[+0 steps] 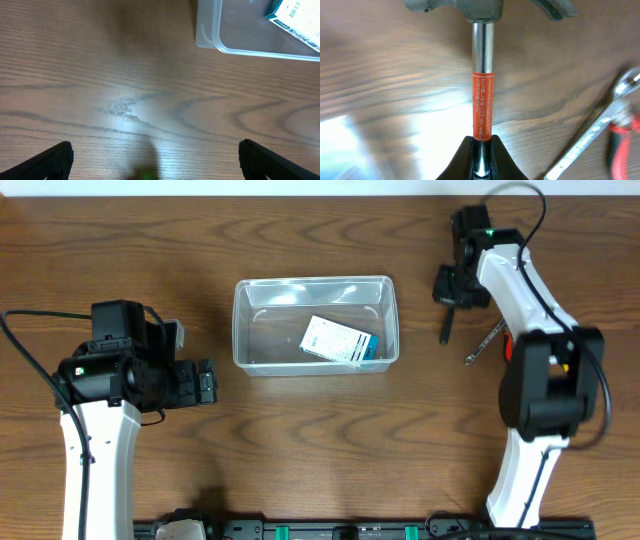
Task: Pack container
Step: 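Carry the hammer with the right gripper into the container and release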
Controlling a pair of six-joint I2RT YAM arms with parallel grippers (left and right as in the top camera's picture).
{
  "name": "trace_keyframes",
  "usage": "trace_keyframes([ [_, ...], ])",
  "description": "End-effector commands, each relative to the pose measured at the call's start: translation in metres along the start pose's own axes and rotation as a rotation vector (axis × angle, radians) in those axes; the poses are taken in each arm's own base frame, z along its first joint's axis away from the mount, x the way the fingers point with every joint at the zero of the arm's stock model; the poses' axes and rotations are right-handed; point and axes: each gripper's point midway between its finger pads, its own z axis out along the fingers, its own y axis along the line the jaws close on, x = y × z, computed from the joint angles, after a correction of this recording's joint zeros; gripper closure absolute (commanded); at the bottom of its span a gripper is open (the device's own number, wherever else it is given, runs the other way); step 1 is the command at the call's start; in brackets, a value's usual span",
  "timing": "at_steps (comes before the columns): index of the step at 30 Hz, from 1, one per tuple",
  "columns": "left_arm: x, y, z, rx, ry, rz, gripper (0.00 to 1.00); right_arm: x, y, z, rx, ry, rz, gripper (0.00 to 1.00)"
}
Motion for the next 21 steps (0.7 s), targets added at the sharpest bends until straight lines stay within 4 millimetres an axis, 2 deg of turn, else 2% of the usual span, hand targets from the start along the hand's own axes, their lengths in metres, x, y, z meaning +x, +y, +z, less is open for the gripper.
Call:
trace_keyframes([
  [1, -0.001, 0.001, 0.000, -0.011, 0.002, 0.010, 0.02, -0.012, 0.034, -0.064, -0.040, -0.161, -0.298, 0.99],
  [3, -0.001, 0.001, 0.000, -0.011, 0.002, 0.010, 0.02, -0.007, 0.056, -0.080, -0.071, -0.199, -0.439, 0.99],
  [6, -0.001, 0.001, 0.000, -0.011, 0.001, 0.010, 0.02, 0.012, 0.101, -0.100, -0.156, -0.241, -0.743, 0.99],
  [10, -0.001, 0.001, 0.000, -0.011, 0.001, 0.010, 0.02, 0.047, 0.147, -0.107, -0.245, -0.250, -1.087, 0.99],
  [14, -0.001, 0.001, 0.000, -0.011, 0.001, 0.010, 0.02, 0.080, 0.186, -0.118, -0.373, -0.280, -1.345, 0.99],
  [17, -0.001, 0.001, 0.000, -0.011, 0.001, 0.010, 0.02, 0.099, 0.205, -0.125, -0.470, -0.312, -1.488, 0.99],
  [21, -0.001, 0.001, 0.000, -0.011, 0.001, 0.010, 0.02, 0.102, 0.213, -0.119, -0.491, -0.310, -1.510, 0.99],
])
